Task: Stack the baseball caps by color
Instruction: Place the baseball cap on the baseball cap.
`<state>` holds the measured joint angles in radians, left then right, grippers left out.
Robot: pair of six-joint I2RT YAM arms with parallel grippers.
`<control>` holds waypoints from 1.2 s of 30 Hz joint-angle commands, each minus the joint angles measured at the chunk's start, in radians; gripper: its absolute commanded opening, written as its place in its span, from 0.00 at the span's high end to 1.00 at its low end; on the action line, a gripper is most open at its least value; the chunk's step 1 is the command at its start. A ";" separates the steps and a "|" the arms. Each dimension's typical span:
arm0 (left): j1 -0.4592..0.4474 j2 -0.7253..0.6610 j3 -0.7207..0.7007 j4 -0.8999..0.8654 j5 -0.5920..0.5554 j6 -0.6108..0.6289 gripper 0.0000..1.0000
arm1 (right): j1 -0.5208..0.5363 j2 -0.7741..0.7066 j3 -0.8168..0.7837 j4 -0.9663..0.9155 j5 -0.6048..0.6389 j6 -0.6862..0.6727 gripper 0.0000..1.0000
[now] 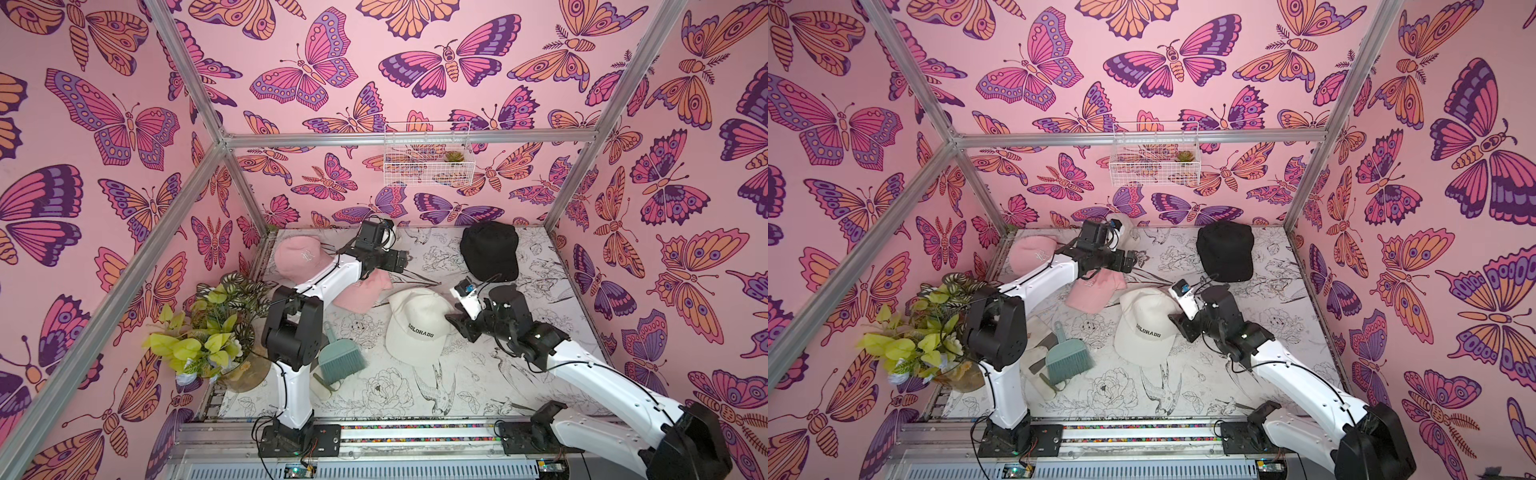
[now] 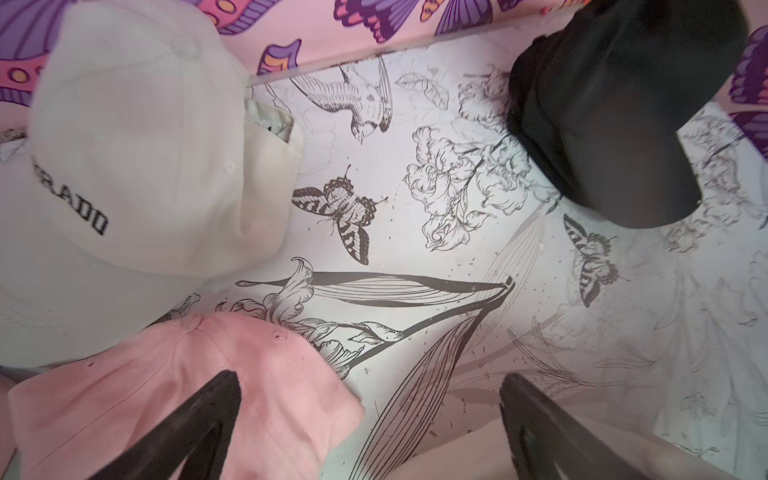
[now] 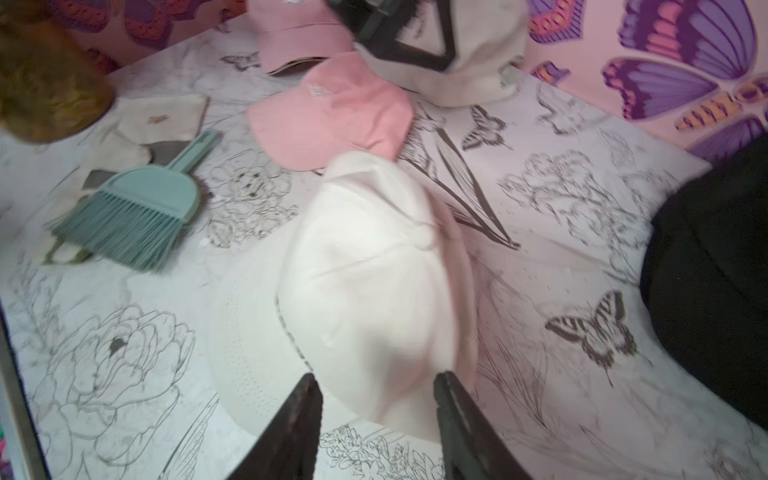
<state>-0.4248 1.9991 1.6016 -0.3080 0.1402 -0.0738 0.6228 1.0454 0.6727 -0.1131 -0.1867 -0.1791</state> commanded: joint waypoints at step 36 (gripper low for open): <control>-0.022 0.322 0.276 -0.397 0.043 0.215 0.00 | 0.318 0.622 0.324 -0.241 0.296 -0.570 1.00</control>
<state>-0.4438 2.3405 1.9057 -0.6750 0.1856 0.1394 0.9512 1.6627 0.9684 -0.2962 0.0776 -0.7162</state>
